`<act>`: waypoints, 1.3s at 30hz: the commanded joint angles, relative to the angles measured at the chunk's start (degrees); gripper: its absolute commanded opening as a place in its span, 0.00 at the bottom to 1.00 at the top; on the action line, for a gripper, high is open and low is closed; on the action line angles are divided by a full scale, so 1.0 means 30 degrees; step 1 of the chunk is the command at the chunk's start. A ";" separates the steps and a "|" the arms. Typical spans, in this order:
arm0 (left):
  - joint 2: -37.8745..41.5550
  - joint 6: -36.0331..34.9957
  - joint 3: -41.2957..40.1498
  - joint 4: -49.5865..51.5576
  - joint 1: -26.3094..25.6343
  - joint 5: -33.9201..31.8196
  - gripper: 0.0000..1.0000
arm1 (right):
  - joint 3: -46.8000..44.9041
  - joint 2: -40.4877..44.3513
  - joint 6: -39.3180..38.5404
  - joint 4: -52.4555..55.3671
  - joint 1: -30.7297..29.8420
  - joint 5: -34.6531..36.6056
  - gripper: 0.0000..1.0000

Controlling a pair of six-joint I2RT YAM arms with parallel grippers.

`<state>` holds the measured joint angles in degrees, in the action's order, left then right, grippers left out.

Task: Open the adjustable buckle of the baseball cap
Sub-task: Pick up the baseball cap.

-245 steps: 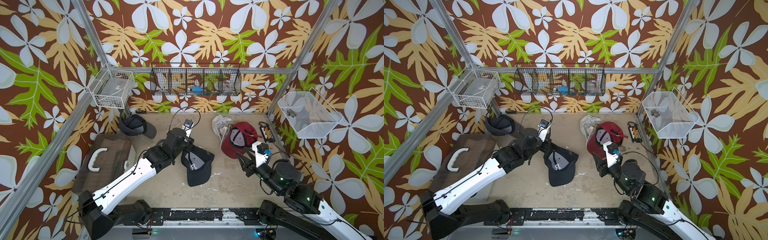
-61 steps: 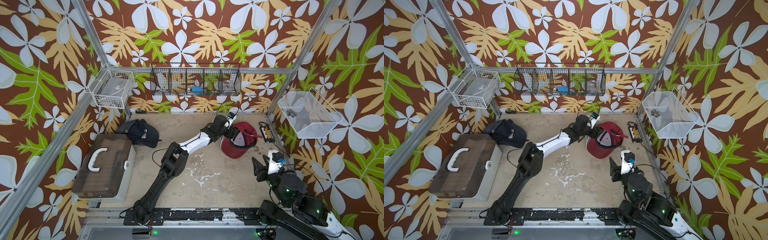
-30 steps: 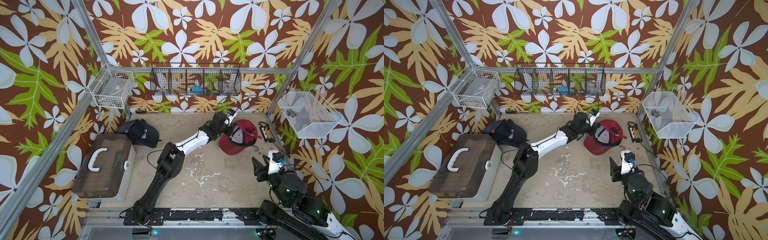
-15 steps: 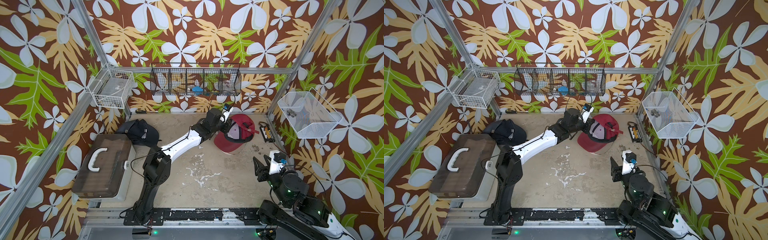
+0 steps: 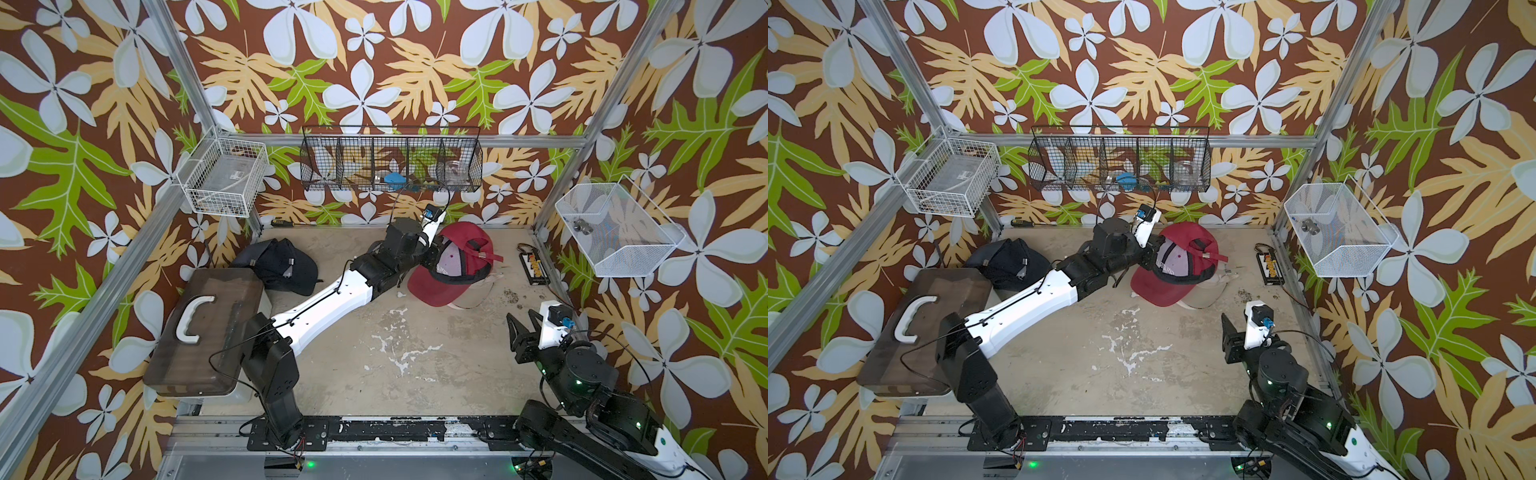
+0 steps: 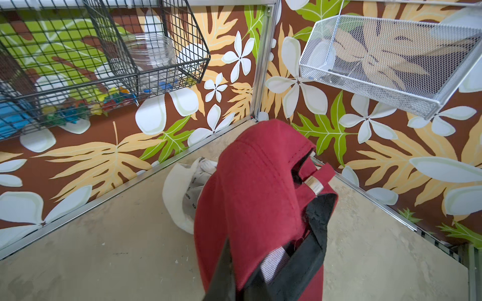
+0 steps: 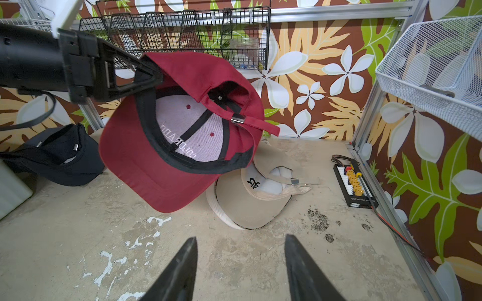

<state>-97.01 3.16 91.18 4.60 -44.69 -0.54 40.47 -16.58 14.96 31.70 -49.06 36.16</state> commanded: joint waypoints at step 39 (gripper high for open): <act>1.2180 0.3915 -0.8330 0.1246 -0.0452 -0.1827 0.00 | -0.0905 -0.4804 -0.2131 -0.8609 0.0005 -0.5081 0.67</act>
<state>-61.32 13.67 66.37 8.91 -45.76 -5.93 37.32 -30.57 8.82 9.28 -49.10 21.21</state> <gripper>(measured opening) 0.074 0.663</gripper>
